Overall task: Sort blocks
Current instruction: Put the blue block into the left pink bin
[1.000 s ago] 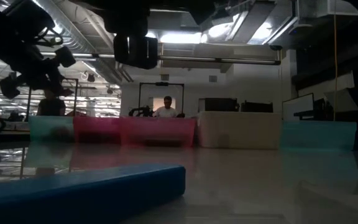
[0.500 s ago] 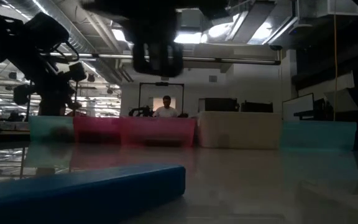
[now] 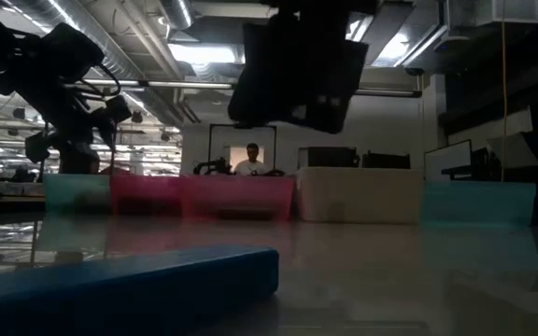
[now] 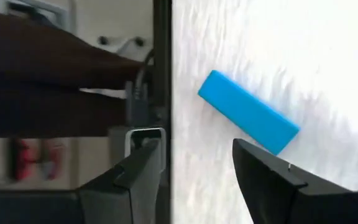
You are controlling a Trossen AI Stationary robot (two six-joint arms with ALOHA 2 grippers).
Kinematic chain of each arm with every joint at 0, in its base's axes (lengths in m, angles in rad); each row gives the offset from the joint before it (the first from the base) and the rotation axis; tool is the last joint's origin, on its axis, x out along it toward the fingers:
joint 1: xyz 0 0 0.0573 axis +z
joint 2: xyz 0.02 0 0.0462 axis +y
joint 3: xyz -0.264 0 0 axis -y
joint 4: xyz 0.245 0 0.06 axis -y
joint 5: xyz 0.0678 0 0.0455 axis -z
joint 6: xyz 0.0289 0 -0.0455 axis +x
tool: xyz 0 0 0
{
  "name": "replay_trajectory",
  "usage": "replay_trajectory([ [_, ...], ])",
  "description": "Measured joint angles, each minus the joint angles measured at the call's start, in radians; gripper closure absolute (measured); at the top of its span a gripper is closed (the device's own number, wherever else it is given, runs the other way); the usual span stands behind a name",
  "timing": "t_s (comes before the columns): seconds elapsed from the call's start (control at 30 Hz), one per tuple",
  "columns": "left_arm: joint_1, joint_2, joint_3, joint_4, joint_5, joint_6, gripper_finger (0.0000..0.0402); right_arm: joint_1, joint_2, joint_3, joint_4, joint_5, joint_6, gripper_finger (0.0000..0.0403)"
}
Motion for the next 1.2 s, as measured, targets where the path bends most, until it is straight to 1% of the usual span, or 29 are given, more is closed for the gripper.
replay_trajectory([
  [0.03,0.0,-0.001,0.0,0.0,0.009,-0.006,0.0251,0.013,0.0,0.0,-0.003,0.04,-0.025,0.0205],
  [0.1,-0.003,-0.002,0.0,0.004,0.064,-0.01,0.0248,0.038,0.0,0.0,-0.01,0.126,-0.094,0.0205],
  [0.23,-0.003,-0.002,0.0,0.006,0.227,0.008,0.0247,0.077,0.0,0.0,-0.009,0.274,-0.26,0.0205],
  [0.4,-0.005,-0.002,0.0,0.005,0.414,0.086,0.0247,0.097,0.0,0.0,-0.03,0.332,-0.445,0.0205],
  [0.53,-0.024,-0.002,0.0,0.005,0.507,0.111,0.0247,0.088,0.016,0.0,-0.055,0.4,-0.498,0.0205],
  [0.67,-0.058,-0.002,0.001,0.005,0.53,0.111,0.0247,0.07,0.047,0.0,-0.051,0.396,-0.533,0.0205],
  [0.9,-0.105,-0.002,0.001,0.004,0.531,0.111,0.0247,0.062,0.08,0.0,-0.051,0.324,-0.56,0.0205],
  [1.2,-0.117,-0.002,0.001,0.004,0.531,0.111,0.0247,0.061,0.081,0.0,-0.043,0.324,-0.56,0.0205],
])
